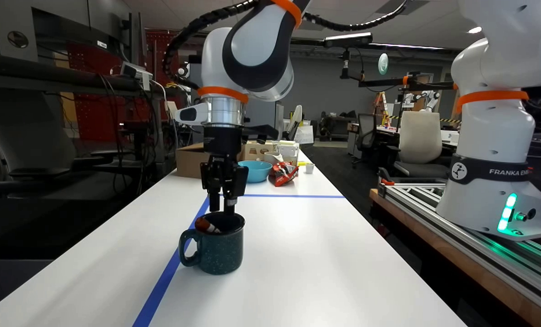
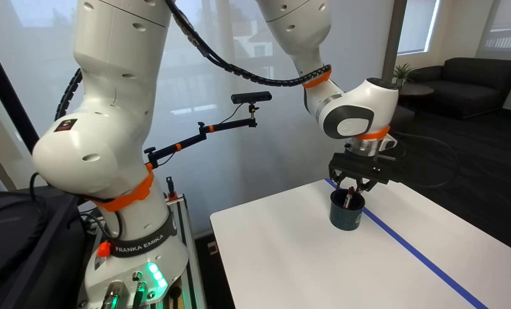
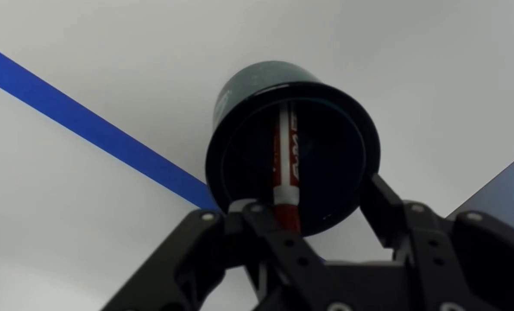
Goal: Take the red marker out of the mug and put it on the tabletop.
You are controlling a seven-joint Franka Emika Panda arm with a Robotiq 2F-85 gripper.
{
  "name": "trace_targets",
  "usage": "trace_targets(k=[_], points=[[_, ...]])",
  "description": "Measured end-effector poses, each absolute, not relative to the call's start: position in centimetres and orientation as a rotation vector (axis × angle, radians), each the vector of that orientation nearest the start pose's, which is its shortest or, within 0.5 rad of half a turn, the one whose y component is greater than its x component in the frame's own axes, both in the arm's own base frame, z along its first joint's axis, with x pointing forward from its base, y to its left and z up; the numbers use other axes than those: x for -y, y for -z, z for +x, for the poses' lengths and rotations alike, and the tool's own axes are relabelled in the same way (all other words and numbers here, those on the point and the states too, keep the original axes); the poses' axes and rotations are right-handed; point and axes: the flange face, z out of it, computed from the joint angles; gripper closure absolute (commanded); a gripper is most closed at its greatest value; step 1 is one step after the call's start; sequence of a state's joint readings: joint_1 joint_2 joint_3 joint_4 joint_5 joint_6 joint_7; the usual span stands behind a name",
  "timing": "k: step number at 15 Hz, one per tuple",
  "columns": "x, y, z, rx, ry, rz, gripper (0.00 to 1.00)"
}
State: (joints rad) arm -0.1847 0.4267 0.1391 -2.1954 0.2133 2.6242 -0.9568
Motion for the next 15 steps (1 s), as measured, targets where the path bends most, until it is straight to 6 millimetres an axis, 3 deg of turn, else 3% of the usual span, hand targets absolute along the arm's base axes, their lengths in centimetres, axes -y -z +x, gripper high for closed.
trace_targets(k=[5,11,15], points=[[3.6,-17.8,55.5,1.025,0.129,-2.814,0.57],[4.3,-16.3,56.4,1.002,0.134,-2.807,0.56],[3.8,-15.7,57.3,1.011,0.144,-2.792,0.61]])
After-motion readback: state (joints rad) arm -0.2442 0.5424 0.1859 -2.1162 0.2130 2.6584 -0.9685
